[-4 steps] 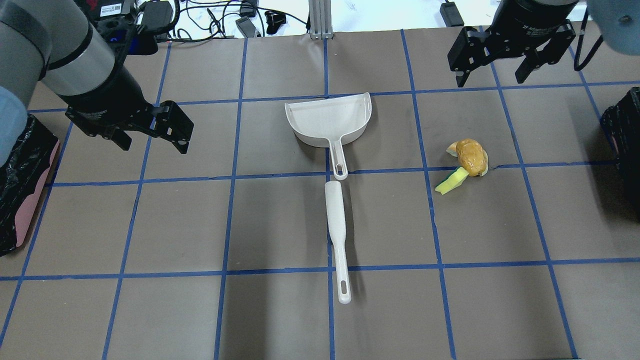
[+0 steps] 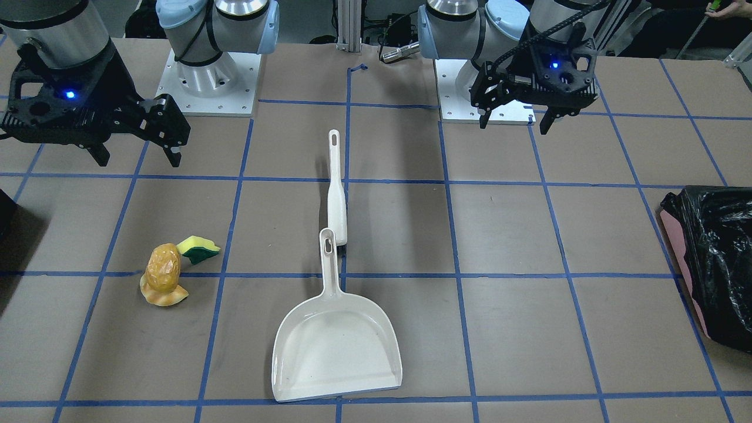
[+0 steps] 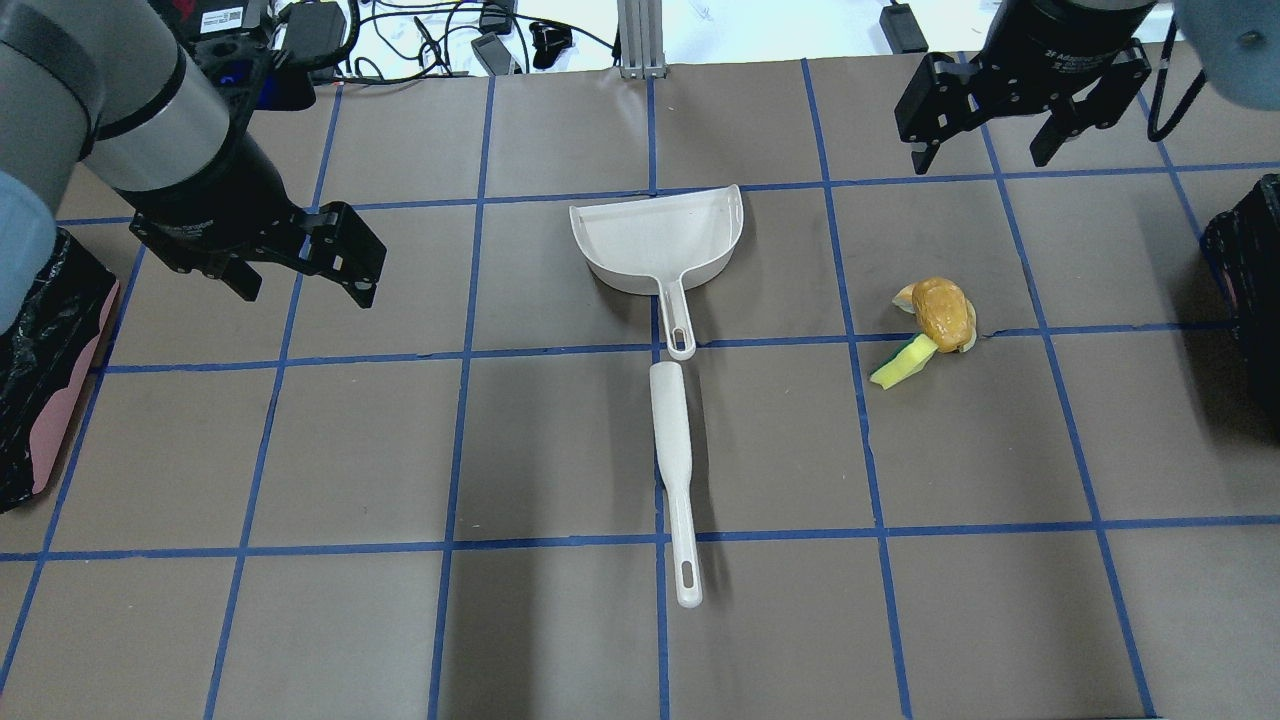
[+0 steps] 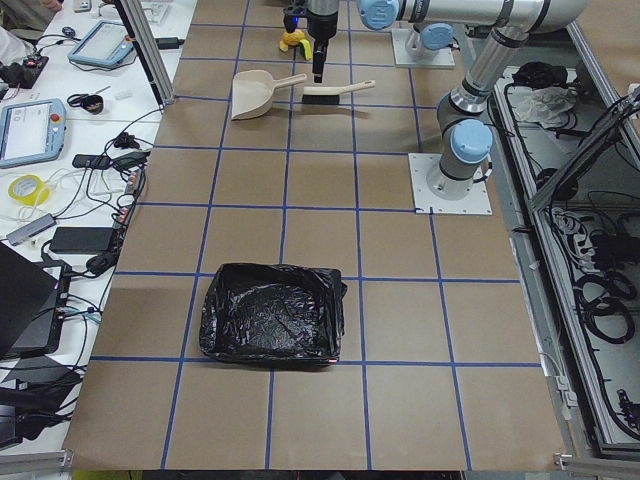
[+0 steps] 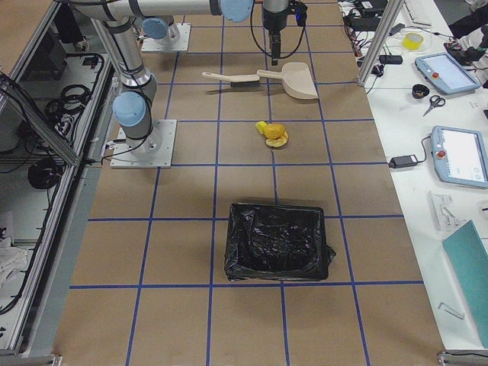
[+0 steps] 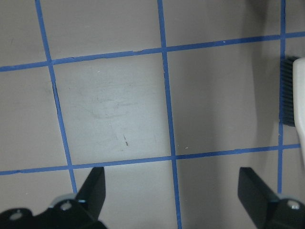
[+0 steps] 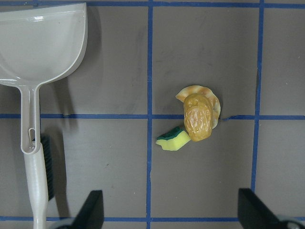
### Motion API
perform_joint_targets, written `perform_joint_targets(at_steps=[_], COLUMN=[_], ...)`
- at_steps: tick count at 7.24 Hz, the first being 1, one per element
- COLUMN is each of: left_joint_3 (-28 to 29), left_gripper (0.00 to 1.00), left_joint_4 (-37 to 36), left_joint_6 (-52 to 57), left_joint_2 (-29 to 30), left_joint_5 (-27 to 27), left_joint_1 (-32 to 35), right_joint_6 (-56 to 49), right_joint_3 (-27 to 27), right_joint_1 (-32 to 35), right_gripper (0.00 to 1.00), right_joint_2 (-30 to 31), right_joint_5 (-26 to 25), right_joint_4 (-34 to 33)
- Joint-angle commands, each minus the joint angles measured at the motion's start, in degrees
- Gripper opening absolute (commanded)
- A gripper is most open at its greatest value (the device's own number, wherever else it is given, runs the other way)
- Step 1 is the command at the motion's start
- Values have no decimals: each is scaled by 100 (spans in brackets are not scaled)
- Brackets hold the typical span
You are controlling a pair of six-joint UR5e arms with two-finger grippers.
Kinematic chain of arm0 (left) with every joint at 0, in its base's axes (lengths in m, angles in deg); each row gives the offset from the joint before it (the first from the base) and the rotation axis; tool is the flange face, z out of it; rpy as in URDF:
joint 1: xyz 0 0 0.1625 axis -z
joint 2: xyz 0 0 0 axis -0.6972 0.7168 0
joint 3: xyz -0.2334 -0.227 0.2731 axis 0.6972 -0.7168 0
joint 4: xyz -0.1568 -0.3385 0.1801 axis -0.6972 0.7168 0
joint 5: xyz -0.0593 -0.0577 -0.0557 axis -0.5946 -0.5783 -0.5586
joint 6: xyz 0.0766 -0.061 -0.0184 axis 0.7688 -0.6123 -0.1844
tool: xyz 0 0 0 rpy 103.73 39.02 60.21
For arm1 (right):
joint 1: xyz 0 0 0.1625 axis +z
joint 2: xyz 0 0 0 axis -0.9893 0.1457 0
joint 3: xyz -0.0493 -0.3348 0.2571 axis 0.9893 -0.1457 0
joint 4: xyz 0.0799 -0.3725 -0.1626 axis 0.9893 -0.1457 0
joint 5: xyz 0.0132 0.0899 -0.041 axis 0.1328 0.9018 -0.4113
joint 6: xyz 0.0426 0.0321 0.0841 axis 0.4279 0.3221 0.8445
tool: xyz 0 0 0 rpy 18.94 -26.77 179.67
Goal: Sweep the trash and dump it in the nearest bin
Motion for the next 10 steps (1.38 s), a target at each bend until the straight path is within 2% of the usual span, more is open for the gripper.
perform_joint_targets(at_steps=[1,10], left_joint_3=[-3,-11], left_gripper=[100,100], left_joint_4=[0,0], left_joint_6=[-2,51], left_joint_2=[0,9], left_joint_5=[-5,-76], left_joint_1=[0,-9], right_joint_6=[0,-61], right_joint_3=[0,26], right_joint_1=[0,-9], right_gripper=[100,100], right_joint_2=[-2,-20], right_joint_5=[4,-32], right_joint_4=[11,11])
